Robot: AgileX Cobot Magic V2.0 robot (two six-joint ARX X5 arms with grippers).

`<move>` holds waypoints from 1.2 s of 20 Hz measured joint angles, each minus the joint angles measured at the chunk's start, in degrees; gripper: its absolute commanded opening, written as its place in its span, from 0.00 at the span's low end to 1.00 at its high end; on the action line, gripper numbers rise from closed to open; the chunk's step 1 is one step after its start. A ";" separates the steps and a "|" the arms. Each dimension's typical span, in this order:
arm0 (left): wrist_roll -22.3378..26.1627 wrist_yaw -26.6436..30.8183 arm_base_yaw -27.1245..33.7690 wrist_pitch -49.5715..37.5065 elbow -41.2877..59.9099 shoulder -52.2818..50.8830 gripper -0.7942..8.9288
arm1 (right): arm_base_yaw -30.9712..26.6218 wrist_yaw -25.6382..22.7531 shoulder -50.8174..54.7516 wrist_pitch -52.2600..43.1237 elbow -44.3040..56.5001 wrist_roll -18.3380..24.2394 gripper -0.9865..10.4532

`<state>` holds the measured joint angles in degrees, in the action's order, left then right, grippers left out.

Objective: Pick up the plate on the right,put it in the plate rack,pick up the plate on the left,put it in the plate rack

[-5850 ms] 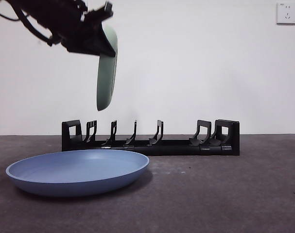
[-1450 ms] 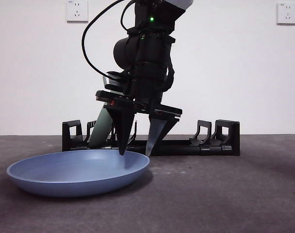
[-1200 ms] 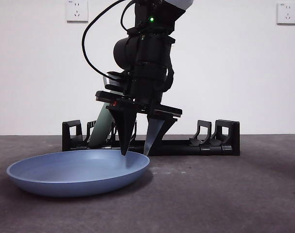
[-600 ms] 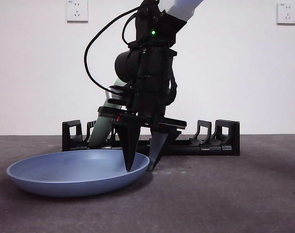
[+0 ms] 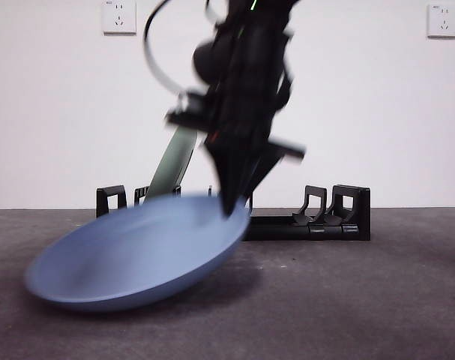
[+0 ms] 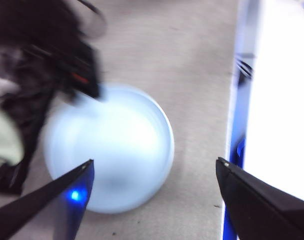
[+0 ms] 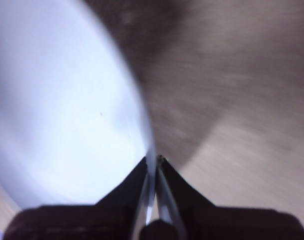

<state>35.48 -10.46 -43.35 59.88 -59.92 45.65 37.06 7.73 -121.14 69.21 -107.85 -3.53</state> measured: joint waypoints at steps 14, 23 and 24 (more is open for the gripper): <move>11.06 28.00 -16.68 -16.79 0.00 23.87 0.50 | -10.21 12.72 19.37 8.37 -0.02 0.74 0.08; 12.04 30.16 -16.70 -19.96 -0.02 24.48 0.10 | -10.93 14.53 20.11 8.39 -0.02 0.35 0.08; 12.13 30.27 -16.72 -20.04 -0.04 24.46 0.07 | -10.93 14.16 20.11 8.37 -0.02 0.33 0.08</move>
<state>47.62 19.81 -60.07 39.83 -59.96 70.11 26.13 21.89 -101.03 77.58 -107.87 -3.20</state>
